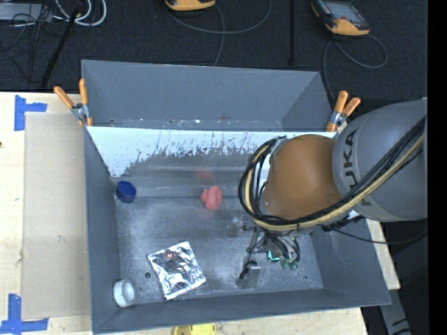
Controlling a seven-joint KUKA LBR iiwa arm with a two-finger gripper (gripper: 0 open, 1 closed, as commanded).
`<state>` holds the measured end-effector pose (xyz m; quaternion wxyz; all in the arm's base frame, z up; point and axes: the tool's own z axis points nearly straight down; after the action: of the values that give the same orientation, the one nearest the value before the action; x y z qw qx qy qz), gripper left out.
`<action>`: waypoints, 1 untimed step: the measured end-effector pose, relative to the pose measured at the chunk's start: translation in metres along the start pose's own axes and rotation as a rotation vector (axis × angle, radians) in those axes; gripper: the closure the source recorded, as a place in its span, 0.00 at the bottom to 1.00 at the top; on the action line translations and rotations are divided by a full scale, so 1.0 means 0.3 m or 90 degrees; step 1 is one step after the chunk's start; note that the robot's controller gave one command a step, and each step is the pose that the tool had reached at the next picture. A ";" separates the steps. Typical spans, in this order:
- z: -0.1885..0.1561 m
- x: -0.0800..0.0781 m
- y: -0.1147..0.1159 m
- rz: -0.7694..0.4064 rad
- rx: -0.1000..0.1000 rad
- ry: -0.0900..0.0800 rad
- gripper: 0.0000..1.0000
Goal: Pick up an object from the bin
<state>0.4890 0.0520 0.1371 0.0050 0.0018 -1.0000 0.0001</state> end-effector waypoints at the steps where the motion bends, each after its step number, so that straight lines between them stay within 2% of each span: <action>1: 0.220 0.023 0.230 -0.180 0.000 -0.016 0.00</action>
Offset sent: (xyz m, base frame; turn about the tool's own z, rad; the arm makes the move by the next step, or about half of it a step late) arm -0.0122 0.0674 -0.0671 -0.2834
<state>0.4811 0.1209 0.0713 -0.0076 0.1428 -0.9897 -0.0008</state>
